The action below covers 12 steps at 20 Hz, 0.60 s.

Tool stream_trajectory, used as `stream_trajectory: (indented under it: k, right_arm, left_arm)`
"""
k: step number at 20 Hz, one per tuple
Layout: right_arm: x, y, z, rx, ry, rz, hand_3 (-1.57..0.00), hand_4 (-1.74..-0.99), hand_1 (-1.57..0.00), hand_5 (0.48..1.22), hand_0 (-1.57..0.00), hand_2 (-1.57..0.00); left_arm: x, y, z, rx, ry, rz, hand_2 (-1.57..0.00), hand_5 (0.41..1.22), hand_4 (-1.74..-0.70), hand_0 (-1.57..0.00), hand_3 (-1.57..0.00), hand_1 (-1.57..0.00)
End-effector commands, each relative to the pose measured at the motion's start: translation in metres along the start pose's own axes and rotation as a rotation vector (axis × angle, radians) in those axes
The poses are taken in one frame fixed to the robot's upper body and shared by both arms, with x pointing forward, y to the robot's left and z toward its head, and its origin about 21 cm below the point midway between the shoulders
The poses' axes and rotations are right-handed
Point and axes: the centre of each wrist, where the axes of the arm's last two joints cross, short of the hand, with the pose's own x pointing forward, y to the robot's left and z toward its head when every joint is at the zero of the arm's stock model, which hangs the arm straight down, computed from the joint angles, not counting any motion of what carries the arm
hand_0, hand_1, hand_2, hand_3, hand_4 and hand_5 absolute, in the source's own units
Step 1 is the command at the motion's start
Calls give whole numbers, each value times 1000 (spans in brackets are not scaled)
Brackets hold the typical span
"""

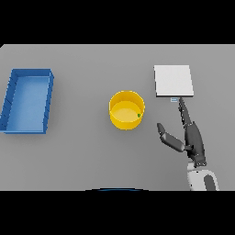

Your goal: Pick up the red beaker and tilt it to pour out 1 green nut into yellow bowl. Pick up the yellow bowl and place it on the metallic measuring scale.

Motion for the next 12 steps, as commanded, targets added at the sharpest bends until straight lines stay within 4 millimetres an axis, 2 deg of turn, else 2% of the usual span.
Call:
stream_trajectory:
  k: [1,5,8,11,12]
  right_arm:
    - [3,-2,-1,1,-5,8,1,-1212,1,641,1,1]
    - [6,-3,-1,12,-13,7,1,-1210,1,660,1,1]
    - [3,3,0,14,-4,4,1,-1218,1,664,1,1]
    - [4,1,-2,12,-4,14,1,-1217,1,666,1,1]
    - [3,0,-2,11,-5,17,1,-1216,1,667,1,1]
  left_arm:
    - [-10,-8,8,4,40,18,-1570,1221,-1741,-1571,-1457,-1571]
    - [-43,-31,42,2,124,90,-1571,1221,-1741,-1571,-1452,-1571]
    - [-67,-48,58,-12,196,119,-1571,1221,-1741,-1571,-1450,-1571]
    - [-73,-63,70,-24,227,137,-1571,1221,-1741,-1571,-1509,-1571]
    - [-77,-67,75,-24,226,141,-1571,1199,-1741,-1571,-1521,-1571]
